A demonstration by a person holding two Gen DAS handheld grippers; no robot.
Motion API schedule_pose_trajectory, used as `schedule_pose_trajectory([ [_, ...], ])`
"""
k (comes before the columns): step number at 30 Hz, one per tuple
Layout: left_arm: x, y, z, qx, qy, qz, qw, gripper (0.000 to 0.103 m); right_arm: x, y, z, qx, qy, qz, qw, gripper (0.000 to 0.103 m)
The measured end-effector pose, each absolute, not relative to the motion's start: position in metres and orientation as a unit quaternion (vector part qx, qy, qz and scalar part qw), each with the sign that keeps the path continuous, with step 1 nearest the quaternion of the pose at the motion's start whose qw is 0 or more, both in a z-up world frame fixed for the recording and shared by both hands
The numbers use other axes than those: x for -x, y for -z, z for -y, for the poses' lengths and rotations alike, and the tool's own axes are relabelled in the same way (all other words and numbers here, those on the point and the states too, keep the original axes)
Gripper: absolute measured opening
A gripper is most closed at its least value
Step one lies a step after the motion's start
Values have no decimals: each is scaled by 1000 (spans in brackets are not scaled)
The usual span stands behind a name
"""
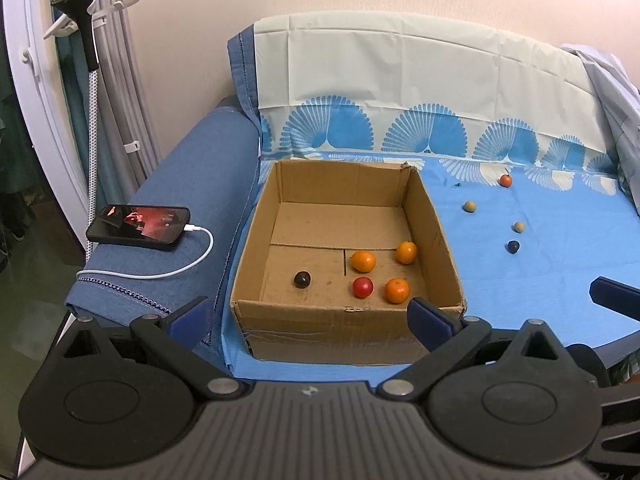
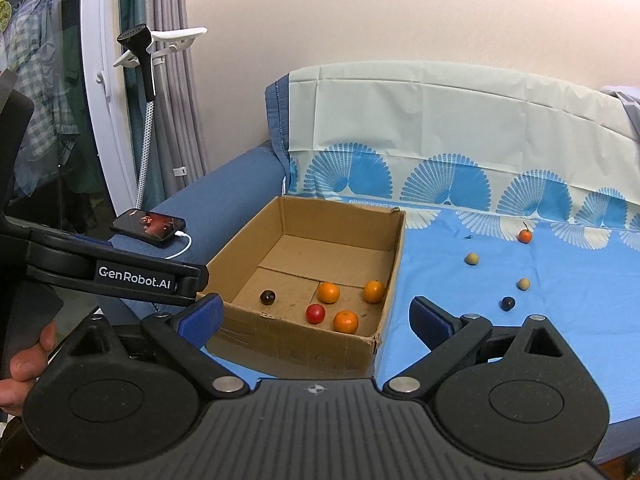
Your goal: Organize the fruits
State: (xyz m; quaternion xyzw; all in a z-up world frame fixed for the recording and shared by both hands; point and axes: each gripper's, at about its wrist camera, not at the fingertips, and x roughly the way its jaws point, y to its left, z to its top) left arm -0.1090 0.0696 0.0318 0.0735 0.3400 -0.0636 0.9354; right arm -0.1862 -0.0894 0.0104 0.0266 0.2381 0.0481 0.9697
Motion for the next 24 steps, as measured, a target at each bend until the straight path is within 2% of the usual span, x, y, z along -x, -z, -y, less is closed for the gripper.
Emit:
schedule_pose_trajectory([
  [24, 74, -11, -54, -93, 69, -384, 916, 103, 161, 4, 109, -47, -27, -264, 963, 99],
])
